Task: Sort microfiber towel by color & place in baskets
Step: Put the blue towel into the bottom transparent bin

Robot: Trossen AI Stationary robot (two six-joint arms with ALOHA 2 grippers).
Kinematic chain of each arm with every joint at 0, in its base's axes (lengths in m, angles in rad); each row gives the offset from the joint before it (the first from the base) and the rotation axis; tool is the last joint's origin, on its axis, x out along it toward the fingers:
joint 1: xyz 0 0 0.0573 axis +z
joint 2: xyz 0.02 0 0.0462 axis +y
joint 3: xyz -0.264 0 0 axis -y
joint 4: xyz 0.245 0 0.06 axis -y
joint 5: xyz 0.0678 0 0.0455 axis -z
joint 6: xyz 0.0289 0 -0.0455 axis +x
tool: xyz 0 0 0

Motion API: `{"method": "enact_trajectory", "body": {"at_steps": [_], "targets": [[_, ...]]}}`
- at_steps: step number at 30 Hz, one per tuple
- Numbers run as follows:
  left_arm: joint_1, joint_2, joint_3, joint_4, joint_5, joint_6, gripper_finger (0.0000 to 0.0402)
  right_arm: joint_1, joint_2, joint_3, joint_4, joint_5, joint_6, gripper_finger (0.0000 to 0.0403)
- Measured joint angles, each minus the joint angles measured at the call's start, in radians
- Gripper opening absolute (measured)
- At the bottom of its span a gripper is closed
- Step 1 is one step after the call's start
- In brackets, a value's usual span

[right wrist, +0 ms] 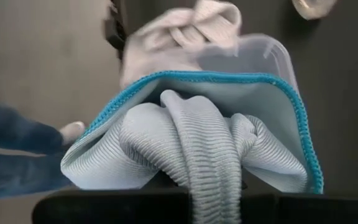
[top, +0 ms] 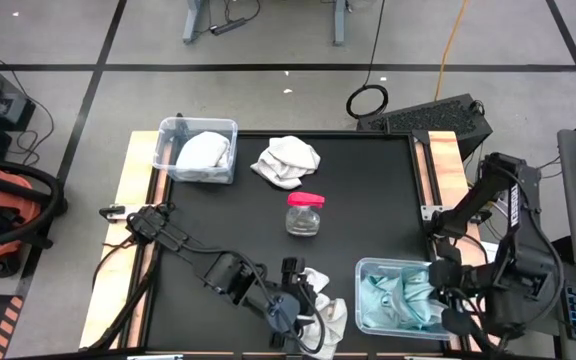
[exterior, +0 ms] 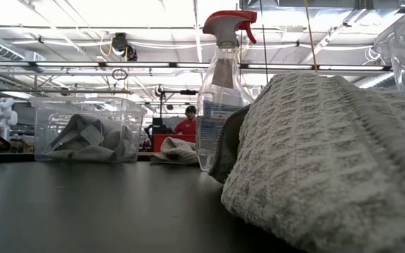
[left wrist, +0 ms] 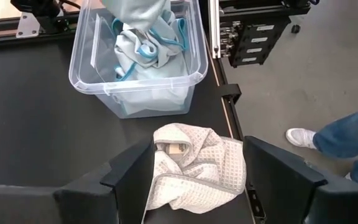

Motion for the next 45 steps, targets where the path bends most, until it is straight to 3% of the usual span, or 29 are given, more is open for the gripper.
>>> {"method": "enact_trajectory", "body": {"at_steps": [23,38,45], "targets": [[0.0,-0.002,0.0,0.001,-0.001,0.001,0.0251,-0.139,0.237,-0.01,-0.032,-0.122,0.02,0.0004],[-0.001,-0.002,0.001,0.0,-0.001,0.007,0.0251,-0.2,0.24,-0.259,0.268,-0.276,0.001,0.001],[-0.001,-0.002,0.001,0.0,-0.001,0.026,0.0251,-0.215,0.239,-0.321,0.321,-0.301,0.048,0.0013]]}}
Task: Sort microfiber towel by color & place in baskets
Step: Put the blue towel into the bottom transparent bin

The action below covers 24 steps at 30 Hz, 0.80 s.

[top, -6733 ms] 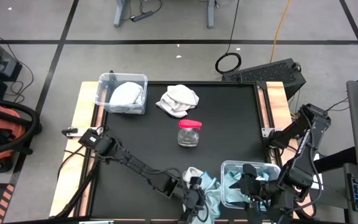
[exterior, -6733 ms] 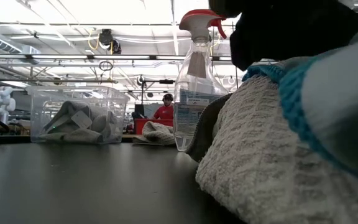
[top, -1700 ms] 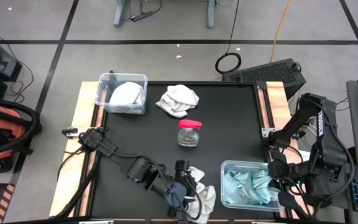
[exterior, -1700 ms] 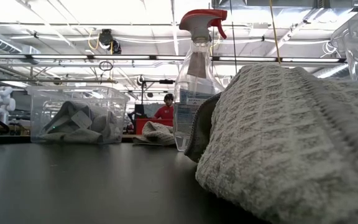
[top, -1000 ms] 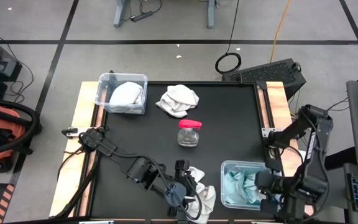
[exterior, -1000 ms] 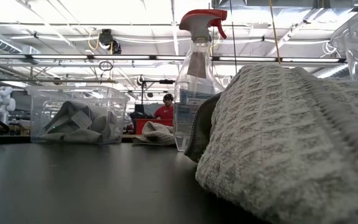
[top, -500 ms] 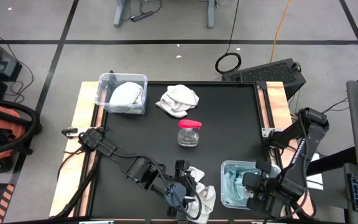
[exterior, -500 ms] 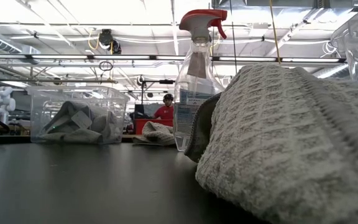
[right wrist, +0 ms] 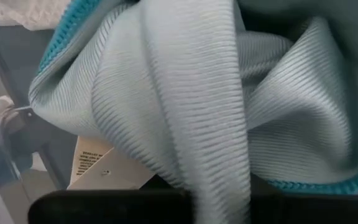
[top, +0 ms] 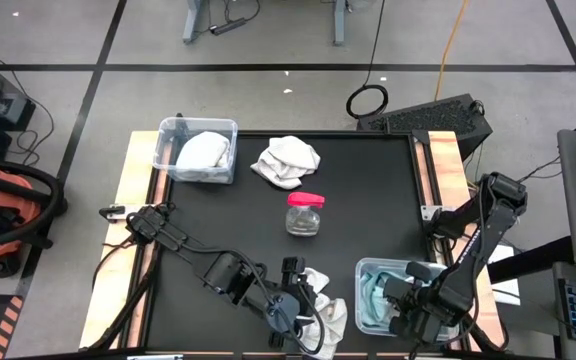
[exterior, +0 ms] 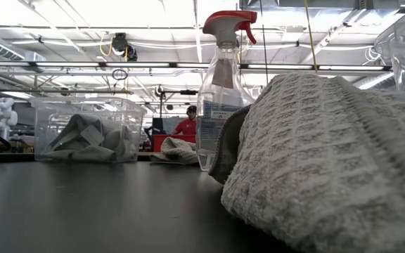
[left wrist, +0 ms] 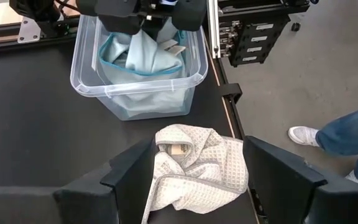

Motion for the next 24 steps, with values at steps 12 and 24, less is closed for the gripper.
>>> {"method": "enact_trajectory", "body": {"at_steps": [12,24], "targets": [[0.0,0.0,0.0,-0.001,0.0,0.002,0.0251,-0.002,-0.009,0.047,-0.002,0.002,-0.031,0.0114],[0.001,0.0,0.0,-0.023,0.0,0.003,0.0251,-0.002,-0.01,0.257,-0.192,0.005,-0.082,0.0227]]}}
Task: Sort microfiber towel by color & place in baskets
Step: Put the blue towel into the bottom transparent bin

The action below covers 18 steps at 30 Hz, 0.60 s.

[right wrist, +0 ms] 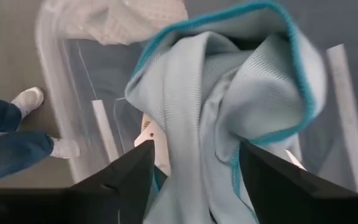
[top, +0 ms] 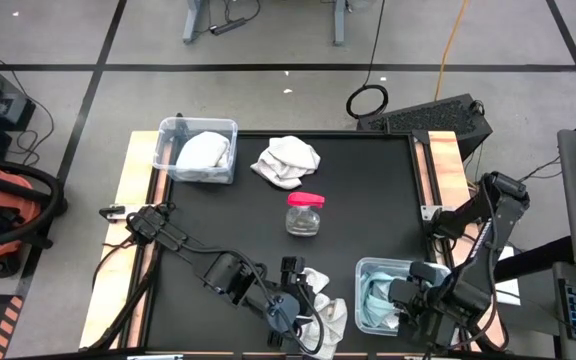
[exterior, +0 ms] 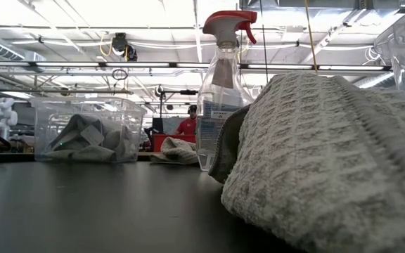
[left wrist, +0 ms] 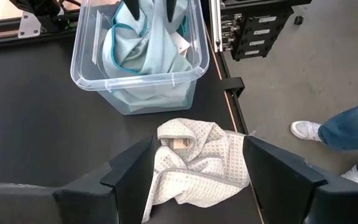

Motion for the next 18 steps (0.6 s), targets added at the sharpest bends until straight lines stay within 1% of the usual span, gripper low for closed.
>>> {"method": "enact_trajectory", "body": {"at_steps": [4,8,11,18], "targets": [[0.0,0.0,0.0,0.0,0.0,0.0,0.0251,0.0,0.0,0.053,-0.068,0.003,0.001,0.0229],[0.0,0.0,0.0,0.0,0.0,0.0,0.0251,0.0,-0.001,0.068,-0.081,0.003,0.0,0.0206],[0.0,0.0,0.0,0.0,0.0,0.0,0.0251,0.0,0.0,0.068,-0.08,0.006,0.0,0.0171],[0.0,0.0,0.0,-0.001,0.0,0.008,0.0251,0.0,0.0,0.049,-0.054,0.05,-0.023,0.0059]]}}
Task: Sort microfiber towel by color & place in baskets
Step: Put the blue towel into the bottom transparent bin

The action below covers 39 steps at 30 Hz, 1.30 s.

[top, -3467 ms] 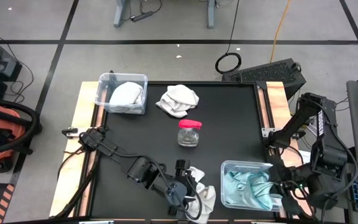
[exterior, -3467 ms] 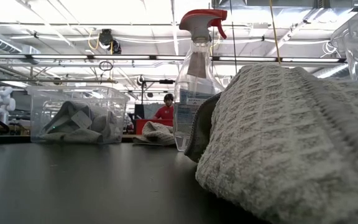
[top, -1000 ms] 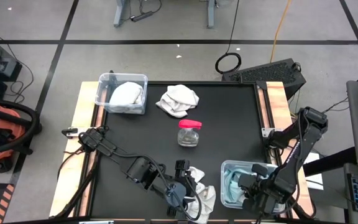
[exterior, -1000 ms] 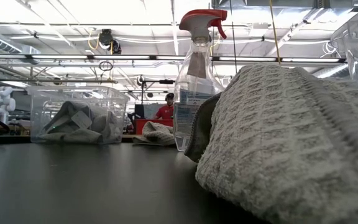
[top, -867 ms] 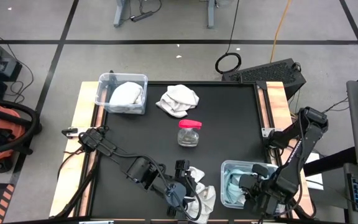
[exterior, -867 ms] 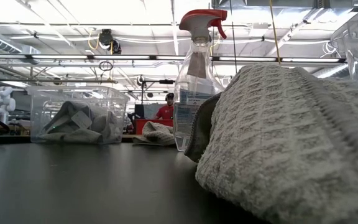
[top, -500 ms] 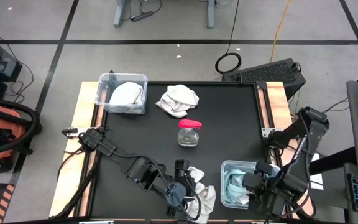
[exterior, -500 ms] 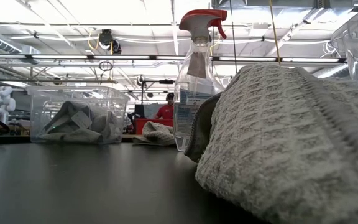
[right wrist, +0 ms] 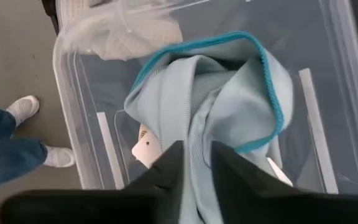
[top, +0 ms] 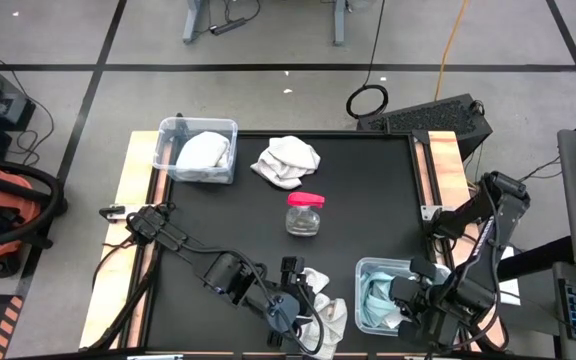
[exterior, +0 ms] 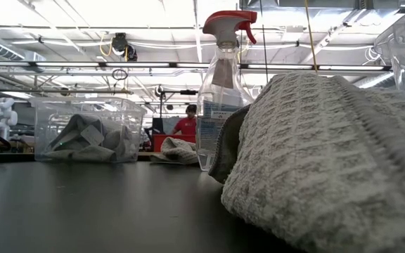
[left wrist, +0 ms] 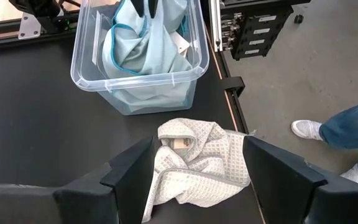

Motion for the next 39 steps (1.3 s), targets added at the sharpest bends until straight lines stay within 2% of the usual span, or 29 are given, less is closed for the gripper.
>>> {"method": "enact_trajectory", "body": {"at_steps": [4,15,21,31,39], "targets": [[0.0,0.0,0.0,-0.002,0.0,0.0,0.0251,0.0,0.0,-0.063,0.068,-0.005,-0.007,0.0008],[0.0,0.0,0.0,-0.029,0.0,-0.003,0.0251,0.0,0.0,-0.312,0.3,-0.081,0.066,0.0002],[0.0,0.0,0.0,-0.029,0.0,-0.009,0.0251,0.0,-0.004,-0.39,0.45,-0.122,0.081,0.0001],[0.003,0.0,0.0,-0.028,0.0,-0.008,0.0251,0.0,0.002,-0.341,0.378,-0.119,0.045,0.0013],[0.005,0.0,0.0,-0.027,0.0,-0.003,0.0251,0.0,0.002,-0.224,0.233,-0.116,0.019,0.0052]]}}
